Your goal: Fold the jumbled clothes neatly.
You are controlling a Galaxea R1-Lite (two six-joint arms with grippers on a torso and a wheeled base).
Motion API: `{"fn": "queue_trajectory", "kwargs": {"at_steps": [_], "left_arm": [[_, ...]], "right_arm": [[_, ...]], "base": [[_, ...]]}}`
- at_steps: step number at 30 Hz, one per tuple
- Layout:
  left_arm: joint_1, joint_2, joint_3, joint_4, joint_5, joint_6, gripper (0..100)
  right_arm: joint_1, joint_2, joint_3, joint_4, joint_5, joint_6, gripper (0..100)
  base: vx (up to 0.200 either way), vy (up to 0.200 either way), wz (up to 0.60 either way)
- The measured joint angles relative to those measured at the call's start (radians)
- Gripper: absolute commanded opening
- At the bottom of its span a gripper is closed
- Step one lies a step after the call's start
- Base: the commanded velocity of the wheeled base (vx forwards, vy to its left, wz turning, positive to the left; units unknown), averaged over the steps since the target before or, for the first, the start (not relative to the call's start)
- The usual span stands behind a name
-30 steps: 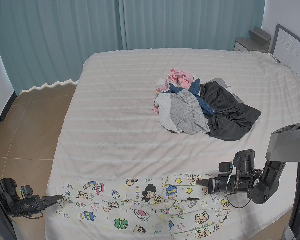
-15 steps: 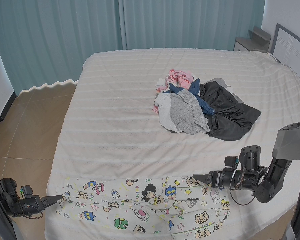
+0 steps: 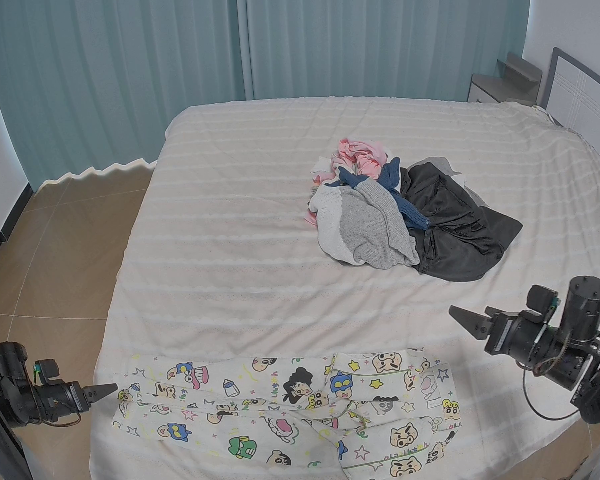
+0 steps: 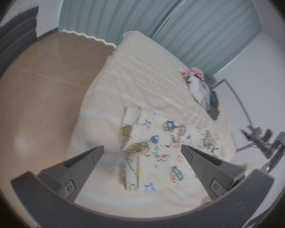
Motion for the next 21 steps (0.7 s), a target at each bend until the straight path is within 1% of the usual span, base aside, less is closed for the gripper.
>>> {"fn": "queue_trajectory", "kwargs": {"at_steps": [3, 7, 10, 13, 17, 21], "left_arm": [[-0.056, -0.035, -0.029, 0.002, 0.123, 0.0, 100], [-0.165, -0.054, -0.098, 0.008, 0.23, 0.0, 100], [-0.234, -0.046, -0.145, 0.037, 0.265, -0.001, 100], [-0.278, -0.027, -0.182, 0.1, 0.277, 0.005, 100], [-0.303, 0.004, -0.244, 0.18, 0.295, 0.037, 100], [-0.303, 0.025, -0.291, 0.277, 0.308, 0.073, 100]], "right_arm": [[0.001, -0.097, 0.057, 0.0, -0.021, 0.004, 100], [0.007, -0.195, 0.109, 0.002, -0.033, 0.009, 100], [0.022, -0.243, 0.124, 0.002, -0.037, 0.014, 100], [0.036, -0.273, 0.129, 0.003, -0.039, 0.025, 100], [0.045, -0.299, 0.131, 0.003, -0.043, 0.031, 100], [0.048, -0.317, 0.131, 0.004, -0.044, 0.032, 100]], "base": [[0.0, 0.0, 0.0], [0.0, 0.0, 0.0], [0.0, 0.0, 0.0], [0.0, 0.0, 0.0], [0.0, 0.0, 0.0], [0.0, 0.0, 0.0]]}}
